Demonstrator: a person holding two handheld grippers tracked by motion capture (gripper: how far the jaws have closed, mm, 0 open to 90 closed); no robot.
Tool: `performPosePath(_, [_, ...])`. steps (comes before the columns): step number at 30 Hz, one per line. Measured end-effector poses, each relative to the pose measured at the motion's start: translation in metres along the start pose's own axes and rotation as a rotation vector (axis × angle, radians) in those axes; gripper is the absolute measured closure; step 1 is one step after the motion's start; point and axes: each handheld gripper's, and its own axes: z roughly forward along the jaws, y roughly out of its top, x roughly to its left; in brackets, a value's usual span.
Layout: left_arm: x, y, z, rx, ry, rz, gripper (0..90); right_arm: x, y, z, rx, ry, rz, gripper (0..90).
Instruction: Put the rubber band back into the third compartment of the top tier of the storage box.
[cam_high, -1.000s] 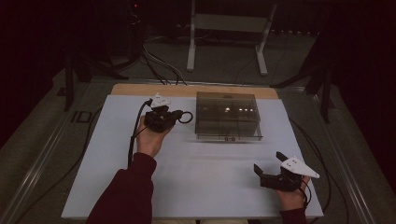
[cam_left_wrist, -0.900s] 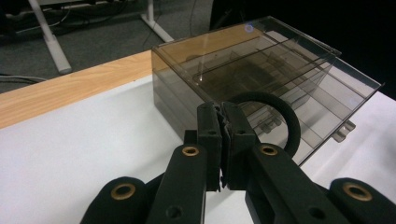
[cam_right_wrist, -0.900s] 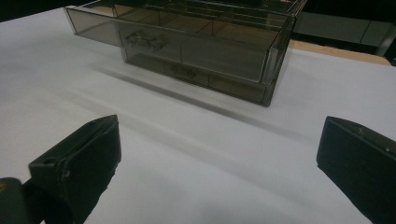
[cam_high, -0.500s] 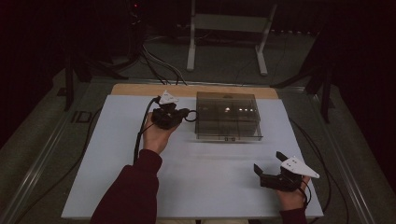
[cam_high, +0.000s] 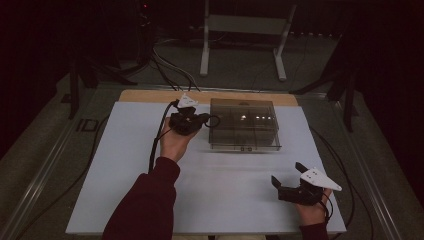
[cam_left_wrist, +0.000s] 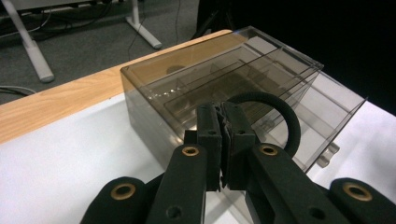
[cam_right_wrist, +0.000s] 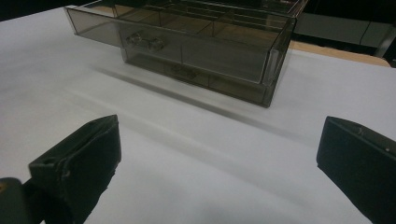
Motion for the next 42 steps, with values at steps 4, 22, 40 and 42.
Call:
performPosePath(4, [-0.005,0.006,0.004,-0.003,-0.011,0.009,88.8,0.000,0.000,0.000,-0.001,-0.001,0.000,0.3])
performPosePath(22, [-0.023,0.024,0.025,0.005,-0.046,0.036,88.8,-0.001,0.000,-0.001,-0.003,0.000,0.001,0.3])
performPosePath(40, [-0.038,0.037,0.047,0.012,-0.076,0.047,88.8,-0.001,0.000,0.001,0.000,0.000,0.001,0.3])
performPosePath(42, [-0.040,0.038,0.048,0.010,-0.083,0.049,88.7,-0.001,0.000,0.001,0.000,0.000,0.001,0.3])
